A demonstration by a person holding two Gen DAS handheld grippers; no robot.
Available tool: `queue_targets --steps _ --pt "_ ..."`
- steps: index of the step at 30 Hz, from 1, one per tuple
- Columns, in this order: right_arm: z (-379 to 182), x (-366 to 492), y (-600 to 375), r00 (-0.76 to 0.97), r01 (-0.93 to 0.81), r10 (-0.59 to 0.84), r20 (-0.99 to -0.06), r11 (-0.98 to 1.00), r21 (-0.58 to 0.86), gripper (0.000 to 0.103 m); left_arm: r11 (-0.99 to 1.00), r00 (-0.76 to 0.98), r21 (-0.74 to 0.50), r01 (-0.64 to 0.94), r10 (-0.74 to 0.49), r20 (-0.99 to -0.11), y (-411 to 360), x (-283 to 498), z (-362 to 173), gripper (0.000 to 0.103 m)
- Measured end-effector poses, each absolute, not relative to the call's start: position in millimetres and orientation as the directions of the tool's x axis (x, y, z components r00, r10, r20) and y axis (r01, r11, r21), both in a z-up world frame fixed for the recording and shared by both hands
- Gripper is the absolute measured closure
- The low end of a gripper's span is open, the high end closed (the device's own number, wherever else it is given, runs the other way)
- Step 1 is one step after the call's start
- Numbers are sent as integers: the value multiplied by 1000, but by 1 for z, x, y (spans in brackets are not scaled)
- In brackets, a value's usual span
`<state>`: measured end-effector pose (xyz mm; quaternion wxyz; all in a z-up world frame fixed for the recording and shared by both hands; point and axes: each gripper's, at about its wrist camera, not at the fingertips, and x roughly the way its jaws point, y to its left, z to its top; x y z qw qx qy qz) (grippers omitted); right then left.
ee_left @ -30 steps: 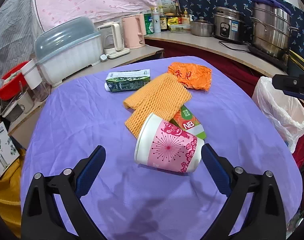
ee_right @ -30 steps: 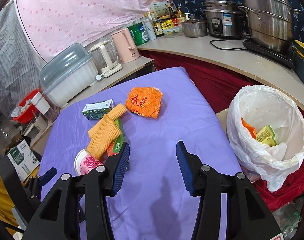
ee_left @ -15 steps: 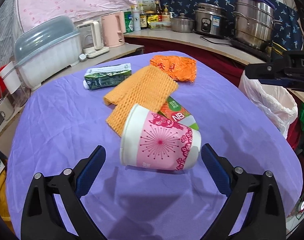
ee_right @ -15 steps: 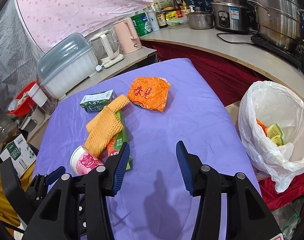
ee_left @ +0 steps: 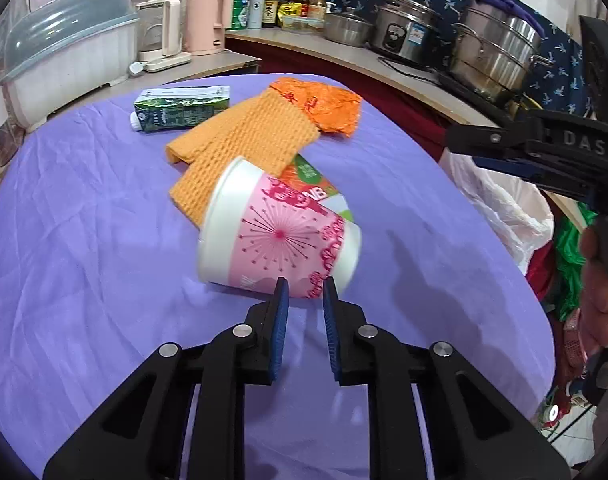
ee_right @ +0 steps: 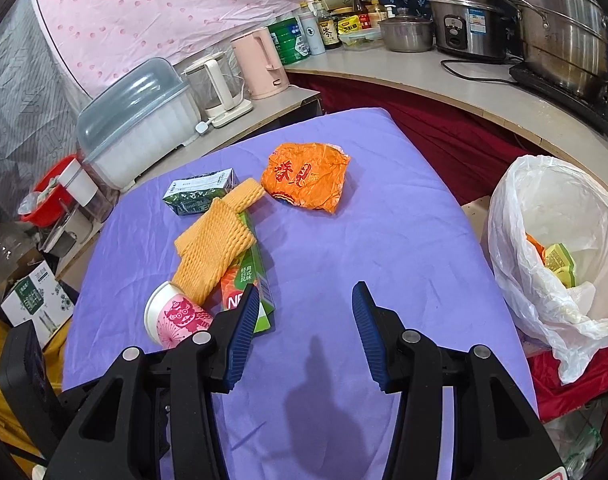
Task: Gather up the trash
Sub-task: 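Move the left tool to the pink paper cup and close on it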
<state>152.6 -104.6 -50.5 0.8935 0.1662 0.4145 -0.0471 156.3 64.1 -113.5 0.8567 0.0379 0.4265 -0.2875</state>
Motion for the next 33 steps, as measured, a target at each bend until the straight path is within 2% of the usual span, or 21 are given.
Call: queue_targets --steps 7,9,11,18,23,27,33 --pt "-50 147 -103 653 218 57 -755 941 259 56 865 542 -149 479 -425 -725 81 164 -101 83" --pt "-50 147 -102 653 216 59 -755 941 261 56 866 546 -140 480 -420 -725 84 172 -102 77" --pt "-50 148 -101 653 215 58 -755 942 259 56 863 545 -131 487 -418 -727 86 180 -105 76" --pt "-56 156 -96 642 209 62 -764 945 252 56 796 525 -141 588 -509 -683 88 197 -107 71" --pt "-67 162 -90 618 204 73 -783 947 249 56 799 527 -152 581 -512 -678 90 204 -103 68" --pt "-75 166 -79 603 178 103 -791 949 260 56 844 558 -133 520 -453 -695 94 200 -103 51" --pt "-81 171 -55 590 119 150 -794 956 269 56 935 566 -159 318 -322 -759 105 202 -109 49"
